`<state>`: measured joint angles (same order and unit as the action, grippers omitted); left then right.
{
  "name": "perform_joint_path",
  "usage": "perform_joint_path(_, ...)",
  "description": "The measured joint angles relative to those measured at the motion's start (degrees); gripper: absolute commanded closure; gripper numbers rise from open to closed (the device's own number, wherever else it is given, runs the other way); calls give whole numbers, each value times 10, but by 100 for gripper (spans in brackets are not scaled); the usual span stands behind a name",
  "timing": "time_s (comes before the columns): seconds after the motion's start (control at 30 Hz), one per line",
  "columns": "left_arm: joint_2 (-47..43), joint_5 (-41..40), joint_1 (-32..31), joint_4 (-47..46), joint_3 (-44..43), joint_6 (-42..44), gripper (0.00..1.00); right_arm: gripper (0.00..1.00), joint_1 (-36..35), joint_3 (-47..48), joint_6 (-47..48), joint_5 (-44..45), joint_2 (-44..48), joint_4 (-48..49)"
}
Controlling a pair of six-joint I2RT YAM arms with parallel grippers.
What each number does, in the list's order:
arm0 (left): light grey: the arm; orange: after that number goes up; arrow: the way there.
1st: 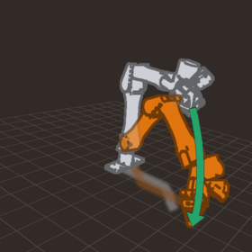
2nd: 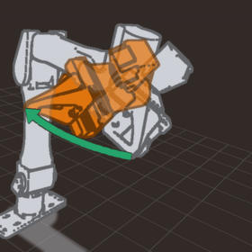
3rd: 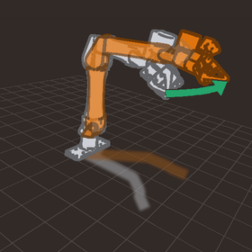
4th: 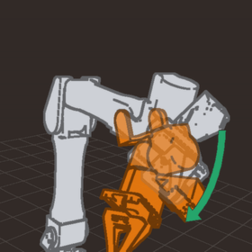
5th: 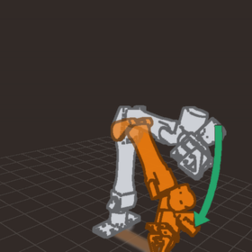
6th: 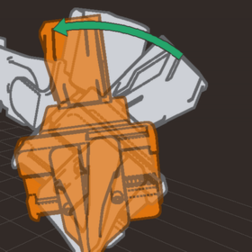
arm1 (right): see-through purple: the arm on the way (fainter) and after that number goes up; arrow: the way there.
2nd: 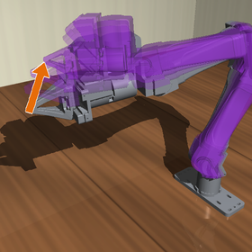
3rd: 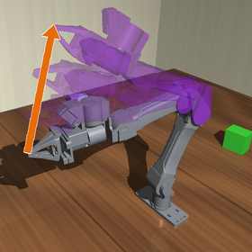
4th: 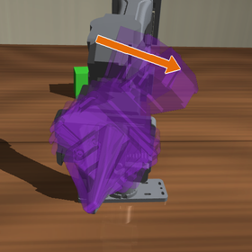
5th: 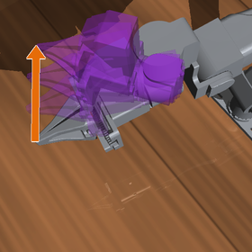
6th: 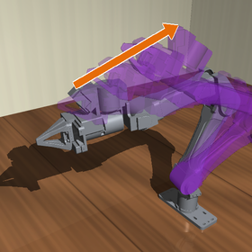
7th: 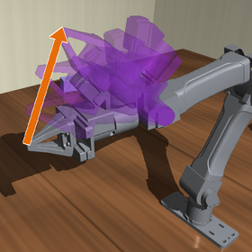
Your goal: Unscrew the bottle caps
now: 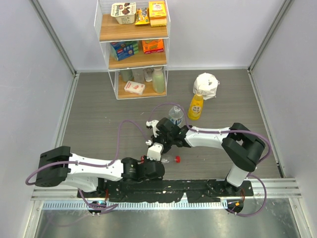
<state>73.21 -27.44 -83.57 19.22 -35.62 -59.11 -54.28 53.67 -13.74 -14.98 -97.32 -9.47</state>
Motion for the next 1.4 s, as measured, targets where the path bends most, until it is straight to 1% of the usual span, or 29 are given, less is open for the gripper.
perform_joint_path(0.07,4,-8,0,-5,0,1,98,98,0,0,0,-12,-1,9)
perform_joint_path(0.17,4,-22,0,-13,1,2,92,98,0,0,0,-40,-1,24)
perform_joint_path(0.23,0,-29,0,-21,3,7,86,98,0,0,1,-52,-1,30)
perform_joint_path(0.33,-32,-37,-1,-32,15,18,70,98,0,0,1,-58,1,35)
perform_joint_path(0.4,-65,-40,-1,-37,21,33,56,98,0,0,1,-58,7,34)
perform_joint_path(0.5,-130,-40,0,-43,23,66,30,96,0,4,1,-51,28,28)
perform_joint_path(0.53,-153,-40,-1,-45,23,78,21,93,0,7,1,-47,39,25)
perform_joint_path(0.63,-209,-38,0,-39,22,110,4,89,0,22,-2,-27,77,14)
perform_joint_path(0.67,-220,-39,0,-31,21,116,0,87,0,27,-3,-21,90,11)
perform_joint_path(0.73,-242,-42,-1,0,12,131,0,84,0,36,-9,-1,125,7)
perform_joint_path(0.77,-249,-45,-1,17,6,136,0,76,0,38,-12,8,144,5)
perform_joint_path(0.8,-254,-48,0,35,-1,142,0,72,0,40,-14,15,159,3)
perform_joint_path(0.83,-258,-52,0,52,-9,147,0,64,0,41,-16,27,179,2)
perform_joint_path(0.87,-259,-56,0,69,-16,151,0,60,0,42,-19,38,196,0)
perform_joint_path(0.9,-258,-59,0,82,-23,156,0,48,0,42,-21,46,209,-2)
perform_joint_path(0.93,-253,-61,0,102,-34,162,0,44,0,42,-23,56,224,-5)
perform_joint_path(0.97,-248,-62,0,114,-41,166,0,36,0,42,-25,66,237,-10)
perform_joint_path(1.1,-191,-66,0,164,-83,199,0,21,6,42,-28,100,276,-29)
perform_joint_path(1.17,-150,-66,0,180,-102,222,0,15,11,42,-27,111,286,-36)
perform_joint_path(1.23,-111,-63,1,186,-114,243,1,12,20,42,-28,115,295,-44)
perform_joint_path(1.33,-55,-42,14,187,-121,275,0,11,48,33,-30,112,306,-54)
perform_joint_path(1.4,-28,-21,30,186,-121,295,0,11,81,23,-35,94,311,-59)
